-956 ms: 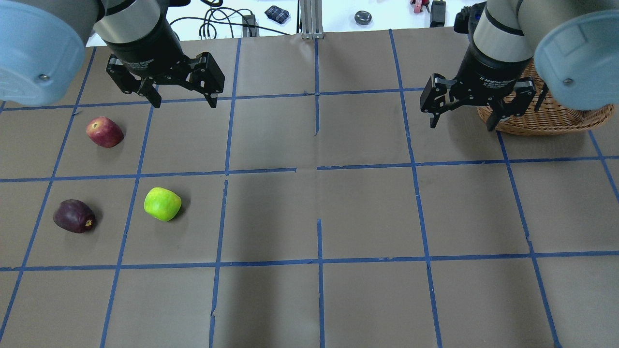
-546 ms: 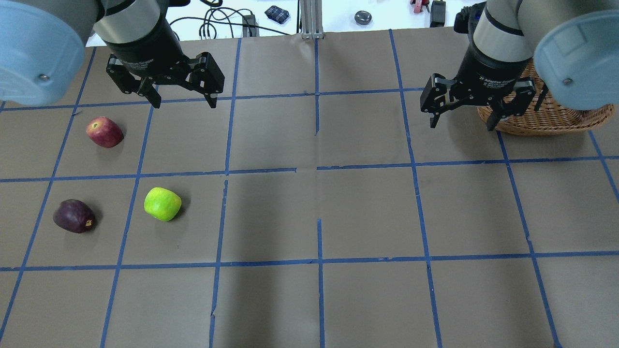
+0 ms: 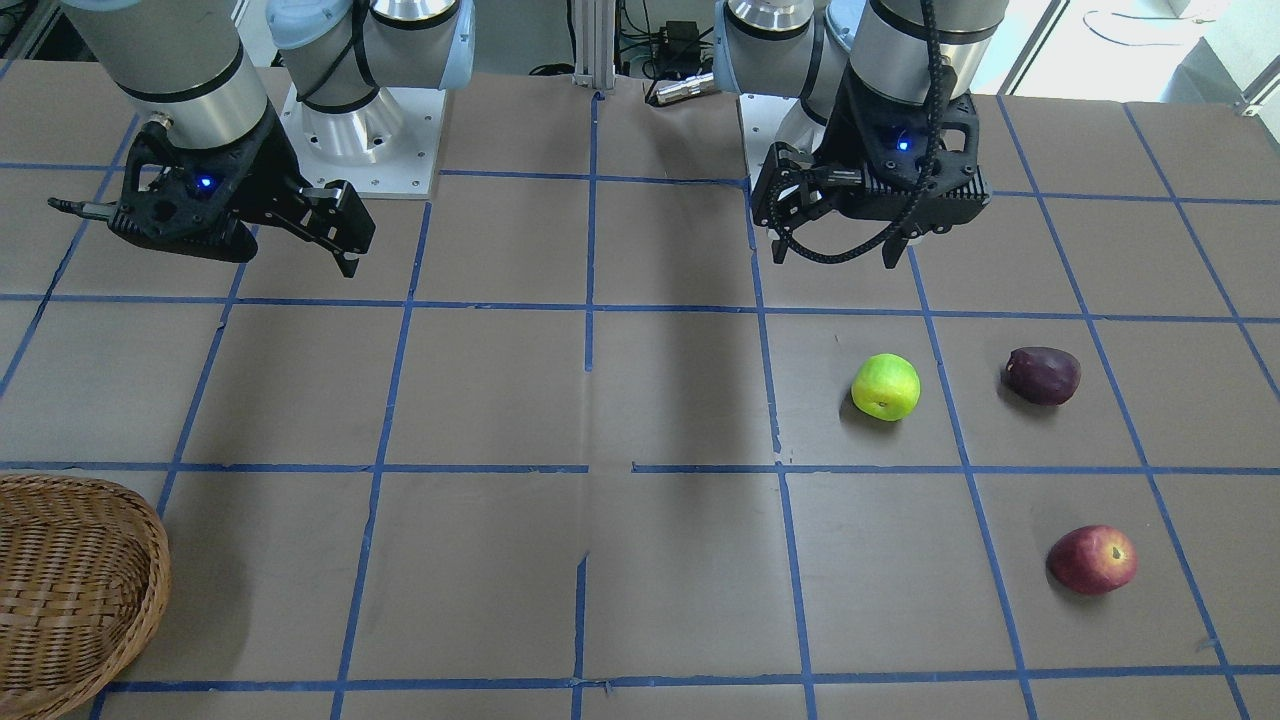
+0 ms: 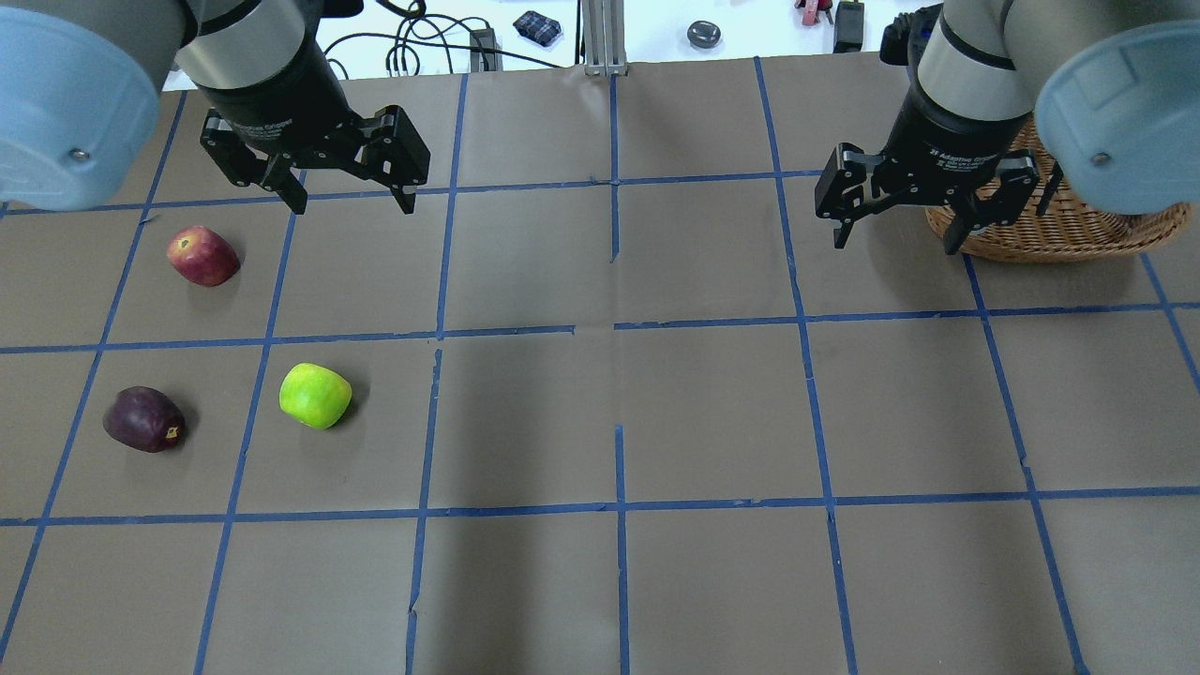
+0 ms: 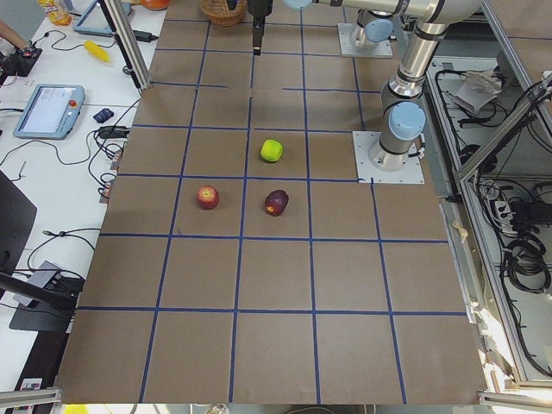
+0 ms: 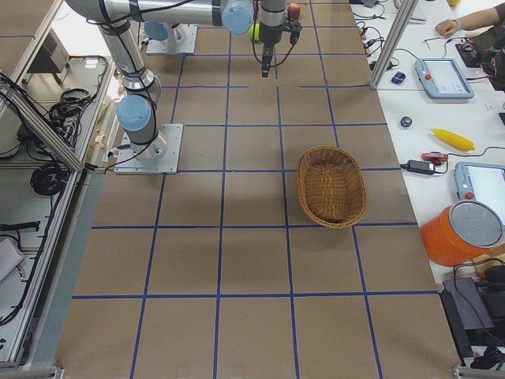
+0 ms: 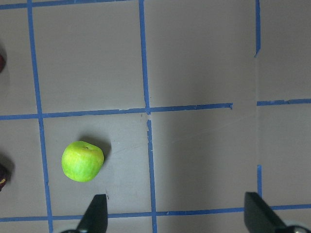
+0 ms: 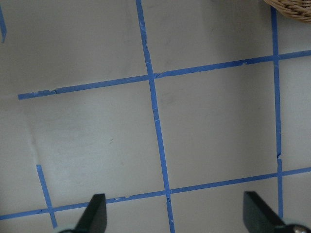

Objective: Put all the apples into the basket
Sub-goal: 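Move the left gripper down over the green apple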

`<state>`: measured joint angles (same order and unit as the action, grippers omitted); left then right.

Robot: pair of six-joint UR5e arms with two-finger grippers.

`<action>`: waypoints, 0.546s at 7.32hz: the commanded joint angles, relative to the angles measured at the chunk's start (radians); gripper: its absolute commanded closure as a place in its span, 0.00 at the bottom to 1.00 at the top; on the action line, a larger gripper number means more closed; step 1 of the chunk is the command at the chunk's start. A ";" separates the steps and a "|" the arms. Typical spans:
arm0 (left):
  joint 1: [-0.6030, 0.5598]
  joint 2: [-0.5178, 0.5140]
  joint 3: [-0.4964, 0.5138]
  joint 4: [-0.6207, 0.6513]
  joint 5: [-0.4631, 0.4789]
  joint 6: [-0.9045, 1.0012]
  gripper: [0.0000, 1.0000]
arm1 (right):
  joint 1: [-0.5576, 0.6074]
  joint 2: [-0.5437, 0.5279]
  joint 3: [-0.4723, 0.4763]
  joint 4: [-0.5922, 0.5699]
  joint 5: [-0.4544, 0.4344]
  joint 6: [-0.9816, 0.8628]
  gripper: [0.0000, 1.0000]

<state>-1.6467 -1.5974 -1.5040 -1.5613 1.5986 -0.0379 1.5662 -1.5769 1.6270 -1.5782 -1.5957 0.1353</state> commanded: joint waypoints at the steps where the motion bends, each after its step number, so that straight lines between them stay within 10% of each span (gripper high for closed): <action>1: 0.062 -0.016 -0.037 0.001 0.035 0.089 0.00 | 0.000 -0.003 0.001 -0.002 0.000 0.000 0.00; 4: 0.257 -0.076 -0.316 0.277 0.032 0.465 0.00 | -0.002 0.000 -0.010 -0.005 0.003 0.000 0.00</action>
<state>-1.4569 -1.6466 -1.6957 -1.4389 1.6270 0.2743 1.5646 -1.5792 1.6208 -1.5816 -1.5946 0.1350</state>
